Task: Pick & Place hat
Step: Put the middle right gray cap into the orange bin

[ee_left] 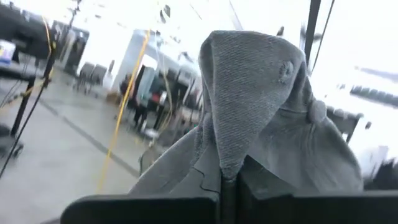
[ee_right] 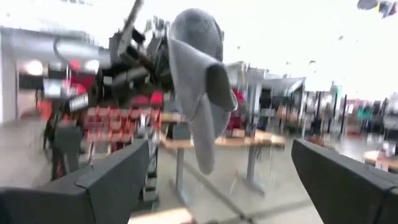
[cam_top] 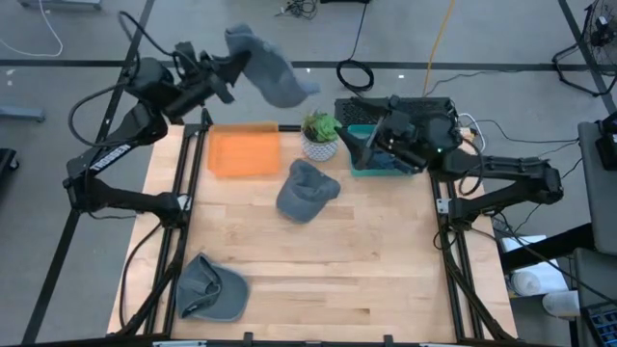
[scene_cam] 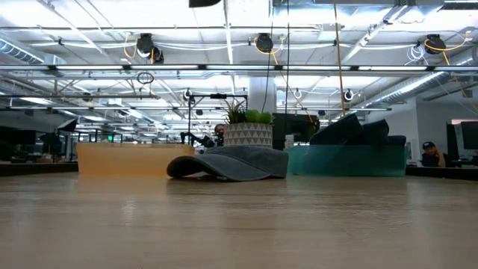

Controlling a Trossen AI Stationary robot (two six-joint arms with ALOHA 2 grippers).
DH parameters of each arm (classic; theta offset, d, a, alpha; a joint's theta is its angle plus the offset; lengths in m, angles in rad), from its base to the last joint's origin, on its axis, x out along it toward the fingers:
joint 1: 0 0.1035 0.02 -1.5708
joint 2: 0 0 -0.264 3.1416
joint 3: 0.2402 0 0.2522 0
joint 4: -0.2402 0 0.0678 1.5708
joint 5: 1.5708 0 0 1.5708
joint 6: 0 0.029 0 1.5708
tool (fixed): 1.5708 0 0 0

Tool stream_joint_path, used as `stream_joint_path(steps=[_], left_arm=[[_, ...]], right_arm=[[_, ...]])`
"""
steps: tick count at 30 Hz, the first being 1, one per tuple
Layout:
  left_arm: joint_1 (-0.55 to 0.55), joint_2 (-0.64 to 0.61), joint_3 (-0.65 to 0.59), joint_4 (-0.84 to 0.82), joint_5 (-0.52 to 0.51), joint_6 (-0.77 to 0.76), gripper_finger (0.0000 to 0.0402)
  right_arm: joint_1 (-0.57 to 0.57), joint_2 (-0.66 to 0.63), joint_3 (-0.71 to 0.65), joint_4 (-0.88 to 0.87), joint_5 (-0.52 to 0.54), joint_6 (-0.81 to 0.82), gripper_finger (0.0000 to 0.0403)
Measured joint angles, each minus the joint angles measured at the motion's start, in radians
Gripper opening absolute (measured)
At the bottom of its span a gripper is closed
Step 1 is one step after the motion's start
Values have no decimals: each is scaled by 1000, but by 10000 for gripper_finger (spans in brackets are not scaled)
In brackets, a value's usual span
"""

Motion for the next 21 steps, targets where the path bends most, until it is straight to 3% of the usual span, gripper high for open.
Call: stream_joint_path(steps=[3,7,15,21], left_arm=[[18,0,0,96,-1,-43,4],[23,10,0,242,-11,-77,4],[-5,68,0,484,-89,-150,4],[-52,138,0,646,-93,-154,4]], right_arm=[[-3,0,-93,208,0,-35,380],[-26,0,-184,358,-5,-54,380],[-121,3,-190,370,-156,-22,380],[-193,22,-161,372,-303,28,380]])
